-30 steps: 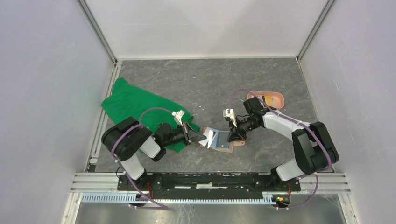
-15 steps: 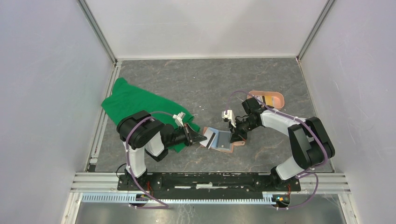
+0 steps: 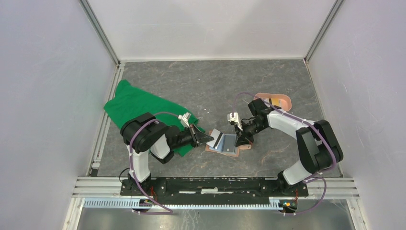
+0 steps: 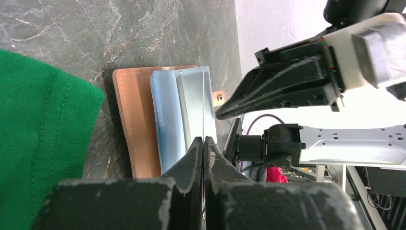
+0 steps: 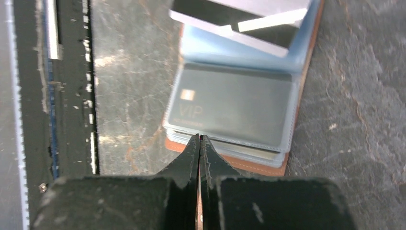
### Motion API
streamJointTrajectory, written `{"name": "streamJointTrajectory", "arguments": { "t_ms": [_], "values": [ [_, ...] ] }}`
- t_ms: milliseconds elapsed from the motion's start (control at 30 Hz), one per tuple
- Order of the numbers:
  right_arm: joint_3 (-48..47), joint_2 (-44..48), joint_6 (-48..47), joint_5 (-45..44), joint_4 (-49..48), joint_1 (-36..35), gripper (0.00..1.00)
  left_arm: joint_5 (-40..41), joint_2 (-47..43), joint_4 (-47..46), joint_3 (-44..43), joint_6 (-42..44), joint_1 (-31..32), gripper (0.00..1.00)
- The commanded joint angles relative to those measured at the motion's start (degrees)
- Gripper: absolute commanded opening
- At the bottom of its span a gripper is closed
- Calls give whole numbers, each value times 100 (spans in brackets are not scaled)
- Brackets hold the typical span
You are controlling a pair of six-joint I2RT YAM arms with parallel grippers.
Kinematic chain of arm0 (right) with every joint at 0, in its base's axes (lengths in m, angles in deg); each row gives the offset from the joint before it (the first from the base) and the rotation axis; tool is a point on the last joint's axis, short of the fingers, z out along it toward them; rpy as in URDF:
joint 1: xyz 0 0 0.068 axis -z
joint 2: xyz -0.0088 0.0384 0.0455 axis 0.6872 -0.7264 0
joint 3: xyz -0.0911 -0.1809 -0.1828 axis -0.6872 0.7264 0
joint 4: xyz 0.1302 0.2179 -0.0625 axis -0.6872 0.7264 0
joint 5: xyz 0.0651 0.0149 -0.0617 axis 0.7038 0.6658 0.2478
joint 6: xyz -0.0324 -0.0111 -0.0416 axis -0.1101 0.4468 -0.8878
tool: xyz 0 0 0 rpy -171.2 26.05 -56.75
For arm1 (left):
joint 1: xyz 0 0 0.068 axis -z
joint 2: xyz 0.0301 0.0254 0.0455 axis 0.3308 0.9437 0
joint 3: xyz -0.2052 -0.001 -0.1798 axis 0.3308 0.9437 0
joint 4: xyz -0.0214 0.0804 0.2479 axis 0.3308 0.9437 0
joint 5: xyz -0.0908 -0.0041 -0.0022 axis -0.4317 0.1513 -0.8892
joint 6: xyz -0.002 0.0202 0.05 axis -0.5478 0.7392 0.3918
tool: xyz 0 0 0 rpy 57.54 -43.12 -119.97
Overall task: Put the credit cards into the card holder
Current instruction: Insert the credit card into the card holder.
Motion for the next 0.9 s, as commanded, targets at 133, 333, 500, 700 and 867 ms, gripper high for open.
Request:
{"name": "streamJointTrajectory", "arguments": {
  "t_ms": [133, 333, 500, 700, 867],
  "values": [
    [-262, 115, 444, 1329, -283, -10, 0, 199, -88, 180, -134, 346, 114, 2],
    [118, -56, 1520, 407, -1303, -76, 0, 340, -112, 350, -209, 439, 193, 2],
    [-65, -320, 860, -107, -689, -88, 0, 385, -47, 388, -281, 447, 256, 2],
    [-84, -385, 718, -300, -566, -77, 0, 361, -30, 432, -245, 479, 253, 2],
    [-109, -456, 692, -307, -519, -83, 0, 350, -26, 439, -207, 472, 254, 2]
  ]
}}
